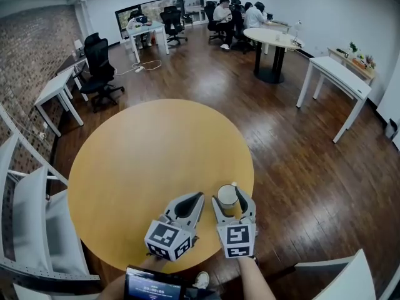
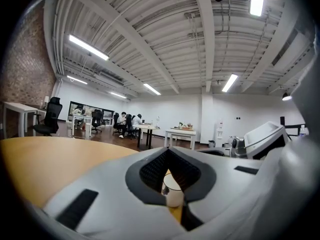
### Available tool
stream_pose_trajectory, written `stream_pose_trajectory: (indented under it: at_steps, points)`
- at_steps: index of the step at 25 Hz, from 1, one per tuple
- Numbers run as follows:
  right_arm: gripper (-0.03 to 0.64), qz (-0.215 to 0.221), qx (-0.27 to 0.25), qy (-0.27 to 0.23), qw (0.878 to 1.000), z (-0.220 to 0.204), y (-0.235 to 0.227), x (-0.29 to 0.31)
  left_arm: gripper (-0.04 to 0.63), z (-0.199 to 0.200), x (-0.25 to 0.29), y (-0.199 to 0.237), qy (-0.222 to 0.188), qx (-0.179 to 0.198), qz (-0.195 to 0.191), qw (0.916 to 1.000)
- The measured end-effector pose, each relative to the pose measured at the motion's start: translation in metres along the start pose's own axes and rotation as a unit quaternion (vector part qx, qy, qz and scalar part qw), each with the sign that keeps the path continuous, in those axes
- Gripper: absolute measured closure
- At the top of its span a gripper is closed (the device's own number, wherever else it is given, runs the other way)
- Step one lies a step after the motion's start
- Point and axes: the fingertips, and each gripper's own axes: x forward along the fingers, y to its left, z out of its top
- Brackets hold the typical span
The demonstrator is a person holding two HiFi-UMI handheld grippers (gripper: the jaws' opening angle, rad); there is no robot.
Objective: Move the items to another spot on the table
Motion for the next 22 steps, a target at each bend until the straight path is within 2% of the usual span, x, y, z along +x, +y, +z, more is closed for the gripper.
stream_pose_trajectory:
  at_steps: [5, 6, 10, 11, 14, 22]
  points:
    - [0.28, -0.016, 0.012, 0.027, 0.999, -0.036, -0.009, 0.009, 0.589, -0.02, 0.009, 0.002, 0.015, -0.002, -0.004, 0.9999]
    - [0.255, -0.019, 0.015, 0.031, 0.999, -0.042, -0.011, 0.012, 0.589, -0.024, 0.012, 0.002, 0.018, -0.002, -0.005, 0.9998]
    - [0.255, -0.022, 0.027, 0.044, 0.998, -0.063, -0.014, 0.022, 0.589, -0.035, 0.022, 0.003, 0.033, -0.009, -0.005, 0.9994]
    - [0.227, -0.023, 0.029, 0.046, 0.998, -0.068, -0.014, 0.024, 0.589, -0.038, 0.025, 0.002, 0.038, -0.009, -0.007, 0.9992]
    - [0.198, -0.023, 0.038, 0.048, 0.998, -0.078, -0.015, 0.031, 0.589, -0.047, 0.032, 0.001, 0.042, -0.006, -0.013, 0.999]
    - [0.196, -0.028, 0.059, 0.044, 0.997, -0.096, -0.016, 0.047, 0.589, -0.068, 0.037, 0.005, 0.059, -0.007, -0.014, 0.9981]
